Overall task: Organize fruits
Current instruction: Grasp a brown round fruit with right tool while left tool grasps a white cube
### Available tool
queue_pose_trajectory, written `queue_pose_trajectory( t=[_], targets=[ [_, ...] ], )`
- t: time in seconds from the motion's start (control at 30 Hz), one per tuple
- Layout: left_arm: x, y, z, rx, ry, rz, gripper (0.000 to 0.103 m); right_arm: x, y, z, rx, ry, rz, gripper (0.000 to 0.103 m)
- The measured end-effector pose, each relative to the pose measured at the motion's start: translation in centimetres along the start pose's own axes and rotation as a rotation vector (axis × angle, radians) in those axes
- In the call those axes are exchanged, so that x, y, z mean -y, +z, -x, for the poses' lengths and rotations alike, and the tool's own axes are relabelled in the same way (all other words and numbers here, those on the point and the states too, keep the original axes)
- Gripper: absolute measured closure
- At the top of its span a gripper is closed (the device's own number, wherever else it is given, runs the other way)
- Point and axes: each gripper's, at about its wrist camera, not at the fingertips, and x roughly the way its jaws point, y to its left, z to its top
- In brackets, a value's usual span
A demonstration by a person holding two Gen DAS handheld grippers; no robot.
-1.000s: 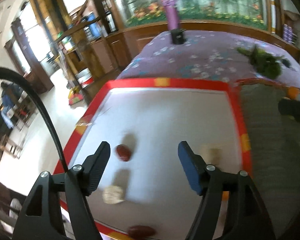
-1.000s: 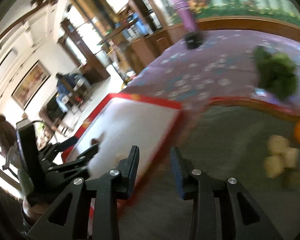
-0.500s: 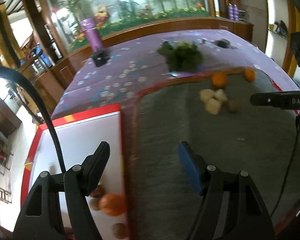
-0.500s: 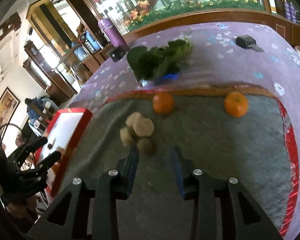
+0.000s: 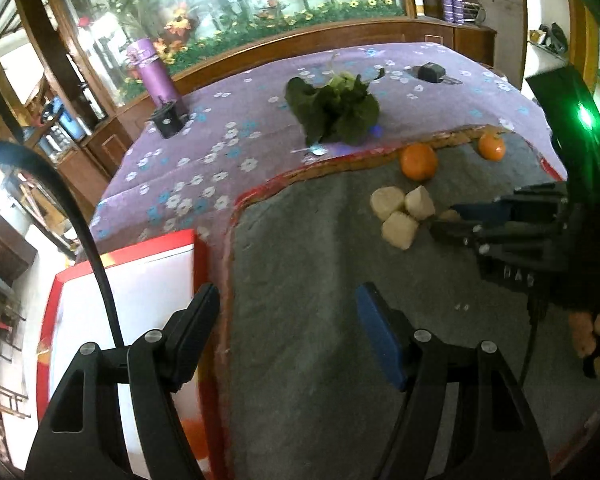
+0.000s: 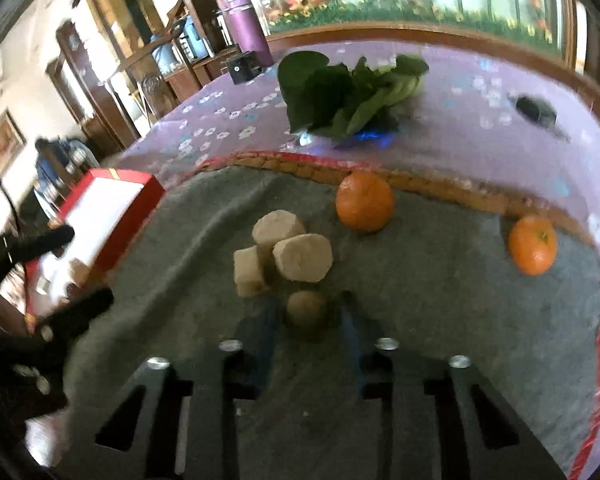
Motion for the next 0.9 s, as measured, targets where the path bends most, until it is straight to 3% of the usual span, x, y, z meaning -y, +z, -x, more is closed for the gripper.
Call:
queue_pose_trajectory(
  t=[0.17, 0.33, 0.63, 0.77, 0.9],
  targets=[
    [2.5, 2.1, -1.5, -0.006, -0.073, -0.009, 0.033, 3.0, -0.1, 1.1, 0.04, 0.007, -0.07, 0.08],
    [5.3, 3.3, -3.6, -0.043, -0.085, -0.042, 0.033, 6.7, 0.0, 1.7, 0.043, 0.047, -0.212, 0.08],
    [6.1, 3.7, -6.1, -0.09, -0.116, -0.023, 0.034, 7.3, 0.0, 1.9, 0.043, 0.075, -0.247, 0.08],
    [4.7, 3.7, -6.9, -0.085, -0.146, 0.034, 0.048, 7.2, 0.0, 1.8, 0.036, 0.081, -0.251, 0.08],
    [4.3, 3.5, -6.9, -0.08, -0.184, 0.053, 0.078, 6.9, -0.1, 1.6, 0.028, 0.08, -0.242, 0.08]
  ],
)
